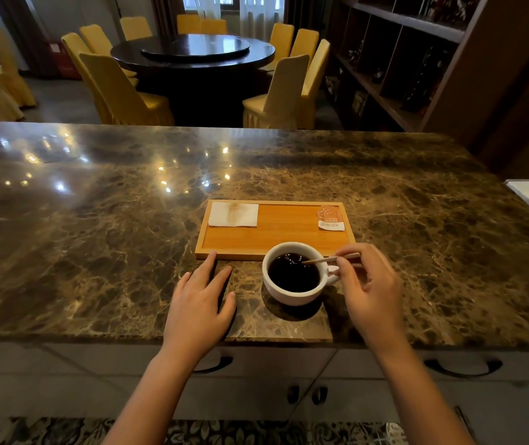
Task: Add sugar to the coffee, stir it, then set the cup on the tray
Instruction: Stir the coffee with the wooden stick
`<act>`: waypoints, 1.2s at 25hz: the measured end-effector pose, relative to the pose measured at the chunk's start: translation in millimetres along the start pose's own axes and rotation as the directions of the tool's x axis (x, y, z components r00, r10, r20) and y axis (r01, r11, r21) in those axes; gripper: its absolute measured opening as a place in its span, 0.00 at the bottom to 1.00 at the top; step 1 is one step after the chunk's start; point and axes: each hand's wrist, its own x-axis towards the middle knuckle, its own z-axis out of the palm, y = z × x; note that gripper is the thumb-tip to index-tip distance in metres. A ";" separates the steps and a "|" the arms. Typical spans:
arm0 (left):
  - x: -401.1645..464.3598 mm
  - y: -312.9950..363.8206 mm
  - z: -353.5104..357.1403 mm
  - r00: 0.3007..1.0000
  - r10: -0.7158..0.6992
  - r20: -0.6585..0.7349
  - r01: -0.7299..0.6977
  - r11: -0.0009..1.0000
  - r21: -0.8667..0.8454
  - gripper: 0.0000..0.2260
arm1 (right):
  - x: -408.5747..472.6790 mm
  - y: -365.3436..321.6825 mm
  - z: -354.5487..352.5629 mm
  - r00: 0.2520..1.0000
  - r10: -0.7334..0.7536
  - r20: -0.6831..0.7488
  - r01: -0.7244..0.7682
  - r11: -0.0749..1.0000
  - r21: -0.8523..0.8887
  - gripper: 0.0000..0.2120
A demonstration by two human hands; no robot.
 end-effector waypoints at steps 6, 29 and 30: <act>0.5 1.0 0.5 1.000 0.000 0.004 0.000 1.000 -0.004 0.20 | 0.0 -4.3 -4.6 0.997 0.030 0.076 -0.028 0.999 -0.026 0.05; -0.4 3.8 -2.7 1.000 -0.008 0.008 0.008 1.000 -0.008 0.21 | -2.0 -0.2 4.1 0.977 0.182 0.114 -0.208 0.938 0.279 0.07; -0.2 4.0 -2.7 1.000 -0.009 0.008 0.009 1.000 -0.010 0.21 | -2.3 0.3 7.0 0.972 0.199 0.125 -0.230 0.913 0.337 0.06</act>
